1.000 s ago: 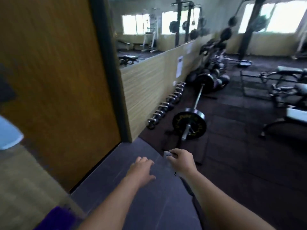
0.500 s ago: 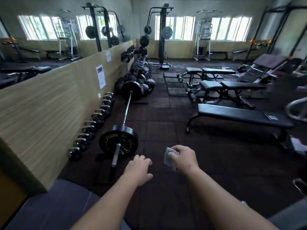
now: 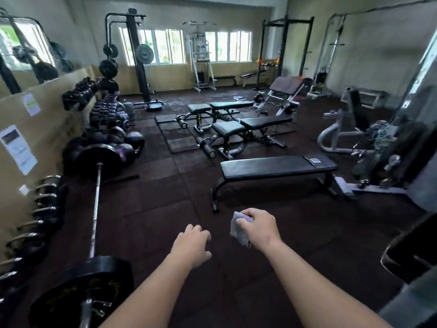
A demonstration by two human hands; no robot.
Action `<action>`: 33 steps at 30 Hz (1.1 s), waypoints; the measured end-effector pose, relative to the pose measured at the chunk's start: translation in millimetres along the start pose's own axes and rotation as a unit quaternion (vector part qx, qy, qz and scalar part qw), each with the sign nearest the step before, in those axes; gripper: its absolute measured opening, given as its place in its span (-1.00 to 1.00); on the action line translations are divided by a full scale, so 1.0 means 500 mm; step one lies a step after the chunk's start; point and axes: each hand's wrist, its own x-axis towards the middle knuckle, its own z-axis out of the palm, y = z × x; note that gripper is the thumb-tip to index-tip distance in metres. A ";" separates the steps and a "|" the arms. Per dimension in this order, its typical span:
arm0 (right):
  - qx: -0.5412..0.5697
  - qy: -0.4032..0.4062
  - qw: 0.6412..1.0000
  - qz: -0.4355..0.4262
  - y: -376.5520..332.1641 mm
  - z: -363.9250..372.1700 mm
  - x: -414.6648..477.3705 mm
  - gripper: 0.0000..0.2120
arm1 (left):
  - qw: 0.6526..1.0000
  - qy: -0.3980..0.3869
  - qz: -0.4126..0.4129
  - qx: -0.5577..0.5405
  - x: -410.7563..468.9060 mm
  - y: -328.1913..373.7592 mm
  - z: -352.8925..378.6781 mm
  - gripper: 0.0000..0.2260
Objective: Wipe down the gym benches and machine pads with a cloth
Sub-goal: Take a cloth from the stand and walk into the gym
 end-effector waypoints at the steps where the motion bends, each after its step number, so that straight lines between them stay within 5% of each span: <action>1: 0.001 0.010 1.000 0.006 0.002 -0.006 0.042 -0.89 | 1.000 -0.001 0.013 0.004 0.049 -0.001 -0.015 -0.58; 12: -0.006 0.097 0.993 0.068 0.173 -0.153 0.504 -0.92 | 0.993 -0.002 0.119 0.028 0.617 0.139 -0.097 -0.55; 33: -0.014 0.256 0.938 0.231 0.592 -0.650 1.266 -0.92 | 0.925 -0.033 0.374 0.054 1.647 0.774 -0.240 -0.55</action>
